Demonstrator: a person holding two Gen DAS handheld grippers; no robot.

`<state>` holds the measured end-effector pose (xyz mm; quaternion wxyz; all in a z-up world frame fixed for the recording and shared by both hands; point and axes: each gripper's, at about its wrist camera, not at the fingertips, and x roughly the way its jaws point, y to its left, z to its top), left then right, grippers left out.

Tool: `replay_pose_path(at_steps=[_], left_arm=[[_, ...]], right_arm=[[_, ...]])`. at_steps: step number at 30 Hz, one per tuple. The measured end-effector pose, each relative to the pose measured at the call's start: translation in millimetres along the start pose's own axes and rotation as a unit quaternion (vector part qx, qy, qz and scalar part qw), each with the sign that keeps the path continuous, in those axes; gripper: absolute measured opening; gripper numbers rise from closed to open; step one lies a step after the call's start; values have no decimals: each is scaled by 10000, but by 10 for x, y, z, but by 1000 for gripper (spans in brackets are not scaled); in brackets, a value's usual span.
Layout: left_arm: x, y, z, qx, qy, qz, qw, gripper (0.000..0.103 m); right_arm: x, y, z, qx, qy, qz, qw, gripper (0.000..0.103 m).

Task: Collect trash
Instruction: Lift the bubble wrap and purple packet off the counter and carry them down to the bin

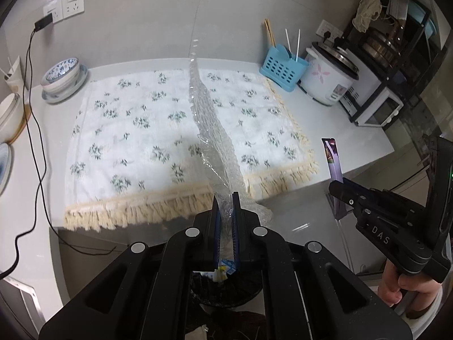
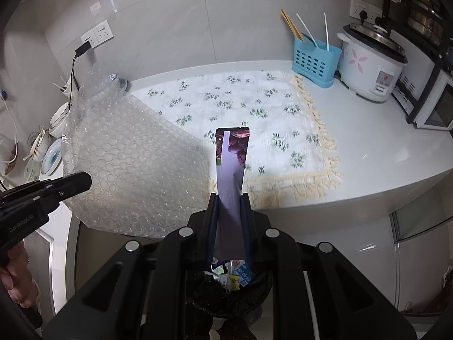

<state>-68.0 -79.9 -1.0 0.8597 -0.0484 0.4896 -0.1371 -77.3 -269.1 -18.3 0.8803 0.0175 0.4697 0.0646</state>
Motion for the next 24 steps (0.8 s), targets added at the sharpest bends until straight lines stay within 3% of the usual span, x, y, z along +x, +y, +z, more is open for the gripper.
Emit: replay_pose_path(at_steps=[9, 24], left_arm=[[117, -146, -499, 20, 273, 134, 9995, 6], [56, -347, -1099, 48, 513, 197, 9985, 6]], right_arm=[[5, -58, -506, -61, 179, 129, 9997, 15], [55, -186, -1051, -125, 488, 350, 9981, 15]])
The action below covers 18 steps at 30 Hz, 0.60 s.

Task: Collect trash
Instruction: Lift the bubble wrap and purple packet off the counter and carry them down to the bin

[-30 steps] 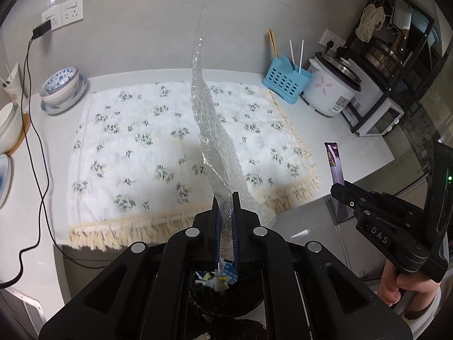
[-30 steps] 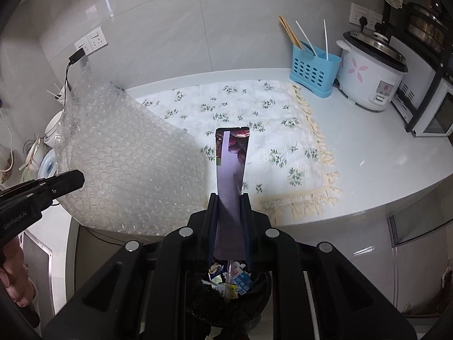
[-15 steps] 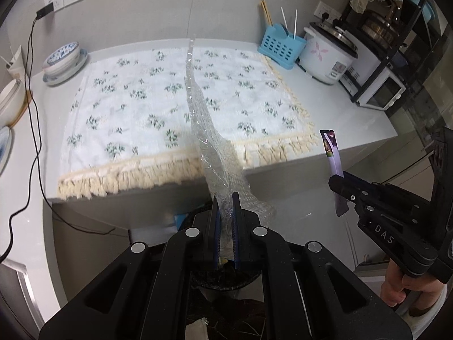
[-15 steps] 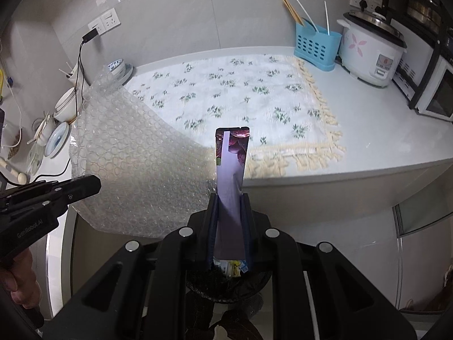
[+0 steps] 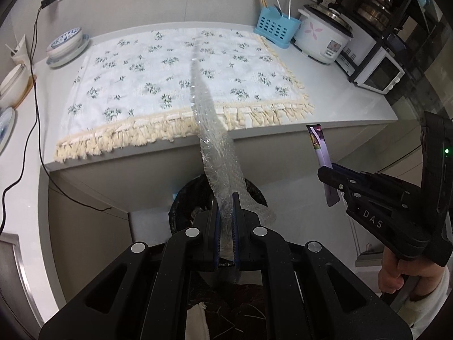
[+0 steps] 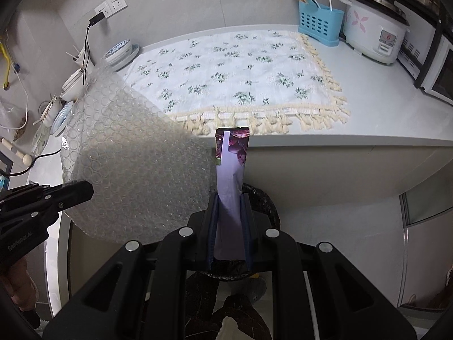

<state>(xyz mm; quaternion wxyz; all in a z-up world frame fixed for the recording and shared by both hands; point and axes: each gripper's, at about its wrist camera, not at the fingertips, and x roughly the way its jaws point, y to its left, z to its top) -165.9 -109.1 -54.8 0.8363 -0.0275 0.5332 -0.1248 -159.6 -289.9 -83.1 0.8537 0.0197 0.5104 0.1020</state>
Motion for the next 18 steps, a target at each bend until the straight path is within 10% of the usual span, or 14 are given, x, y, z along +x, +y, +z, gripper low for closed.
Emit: replay_pose_path(at_steps=[18], left_arm=[[900, 203, -409, -399, 412, 258, 9980, 6]], right_arm=[[650, -98, -386, -144, 384, -110, 9991, 15]])
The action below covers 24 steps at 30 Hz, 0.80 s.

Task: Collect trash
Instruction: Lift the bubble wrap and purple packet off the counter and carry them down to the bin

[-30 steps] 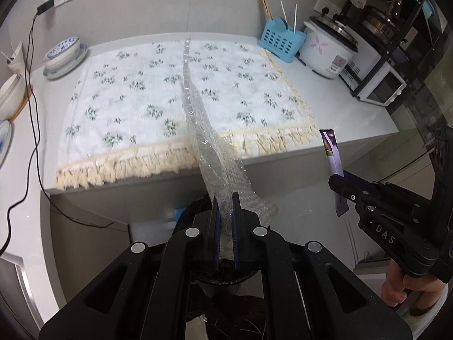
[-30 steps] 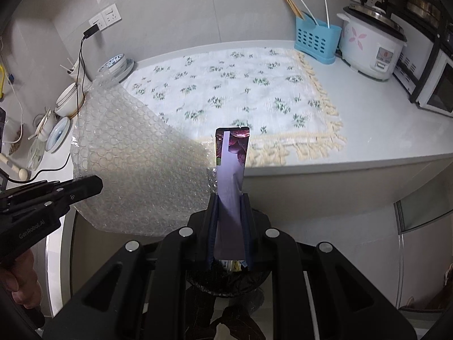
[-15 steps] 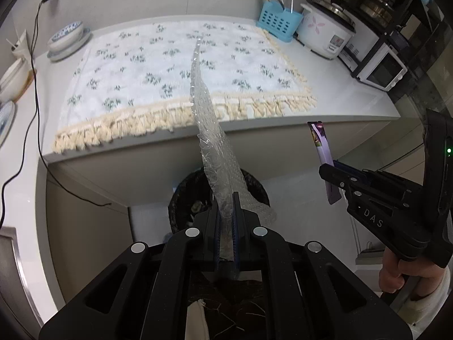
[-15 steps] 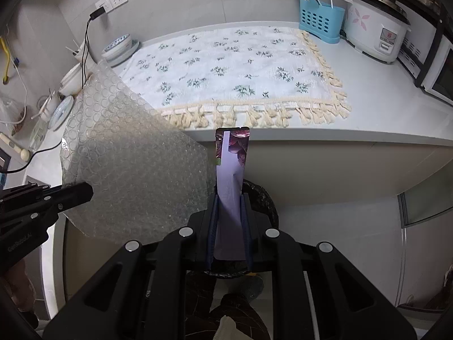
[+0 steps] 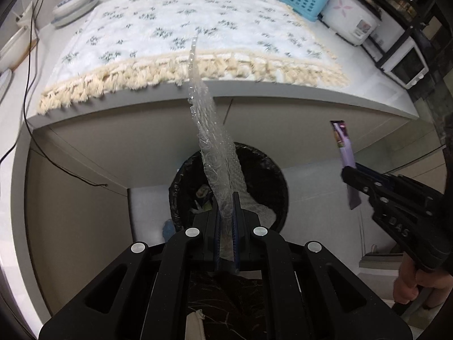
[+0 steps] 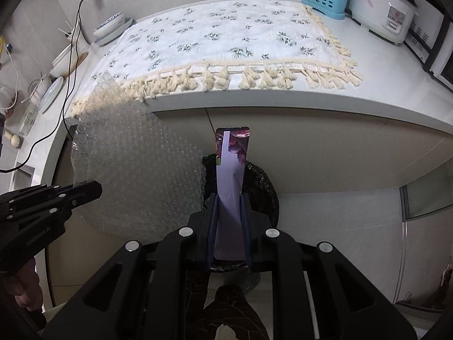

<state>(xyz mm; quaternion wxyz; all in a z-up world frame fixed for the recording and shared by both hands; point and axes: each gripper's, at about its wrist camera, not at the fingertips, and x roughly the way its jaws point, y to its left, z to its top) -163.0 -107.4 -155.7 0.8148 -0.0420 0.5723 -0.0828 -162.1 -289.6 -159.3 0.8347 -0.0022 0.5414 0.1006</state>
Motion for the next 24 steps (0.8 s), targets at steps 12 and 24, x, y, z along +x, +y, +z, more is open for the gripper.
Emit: replay_pose_path(at_steps=[12, 24], left_arm=[[710, 150, -72, -114, 197, 116, 9997, 6], [1260, 202, -240, 79, 407, 254, 9988, 6]], right_arm=[[593, 26, -63, -165, 233, 93, 9995, 15], [973, -102, -201, 27, 460, 49, 9989, 15]])
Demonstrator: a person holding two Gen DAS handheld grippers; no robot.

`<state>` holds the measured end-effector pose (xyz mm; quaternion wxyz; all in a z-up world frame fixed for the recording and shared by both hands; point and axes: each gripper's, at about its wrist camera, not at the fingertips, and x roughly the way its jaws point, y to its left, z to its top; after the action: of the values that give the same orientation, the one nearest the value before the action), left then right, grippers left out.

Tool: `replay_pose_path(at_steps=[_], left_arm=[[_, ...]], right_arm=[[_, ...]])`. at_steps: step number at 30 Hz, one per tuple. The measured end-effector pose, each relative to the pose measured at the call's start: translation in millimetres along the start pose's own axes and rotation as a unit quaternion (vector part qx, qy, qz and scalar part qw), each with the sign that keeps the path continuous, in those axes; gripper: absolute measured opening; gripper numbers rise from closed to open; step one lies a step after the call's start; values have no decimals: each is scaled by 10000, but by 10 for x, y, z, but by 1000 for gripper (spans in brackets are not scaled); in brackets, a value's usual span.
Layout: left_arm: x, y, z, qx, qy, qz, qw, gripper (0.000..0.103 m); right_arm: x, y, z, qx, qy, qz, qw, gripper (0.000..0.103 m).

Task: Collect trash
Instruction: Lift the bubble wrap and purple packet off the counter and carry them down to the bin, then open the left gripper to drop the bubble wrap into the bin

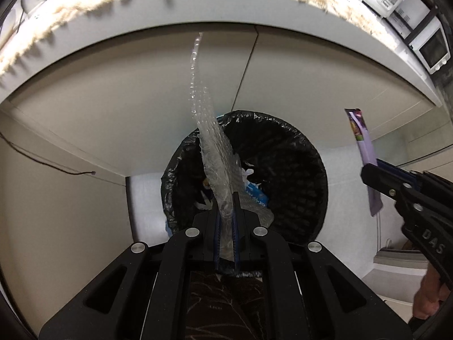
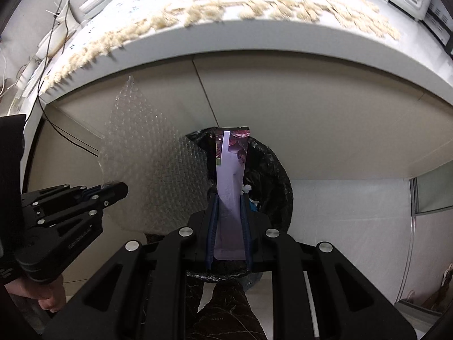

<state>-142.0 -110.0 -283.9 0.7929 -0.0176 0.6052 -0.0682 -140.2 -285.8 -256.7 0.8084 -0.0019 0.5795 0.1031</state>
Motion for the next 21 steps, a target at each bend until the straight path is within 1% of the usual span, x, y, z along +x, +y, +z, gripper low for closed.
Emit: replay_pose_path(at_steps=[2, 4, 13, 15, 16, 17, 18, 20, 21], left_arm=[[79, -22, 1, -24, 69, -26, 10000, 6], [153, -39, 0, 8, 38, -31, 10000, 6], [525, -136, -18, 249, 132, 108, 9995, 6], [559, -134, -16, 291, 162, 118, 9994, 8], [565, -137, -15, 323, 152, 121, 9993, 10], [557, -137, -10, 349, 100, 138, 9992, 11], [532, -130, 2, 346, 68, 179, 9992, 16], [434, -97, 32, 245, -48, 162, 9996, 48], [374, -68, 49, 176, -152, 178, 9996, 53]], right_arm=[[36, -36, -22, 71, 40, -26, 10000, 15], [65, -84, -55, 141, 97, -53, 9998, 15], [98, -160, -188, 281, 268, -180, 9991, 15], [114, -159, -211, 294, 294, -201, 9989, 15], [123, -157, -218, 307, 314, -203, 9988, 15], [138, -142, -220, 311, 325, -202, 9988, 15], [156, -137, -195, 310, 336, -195, 9988, 15], [172, -146, -185, 296, 342, -179, 9988, 15], [197, -147, -175, 314, 356, -148, 9988, 15]])
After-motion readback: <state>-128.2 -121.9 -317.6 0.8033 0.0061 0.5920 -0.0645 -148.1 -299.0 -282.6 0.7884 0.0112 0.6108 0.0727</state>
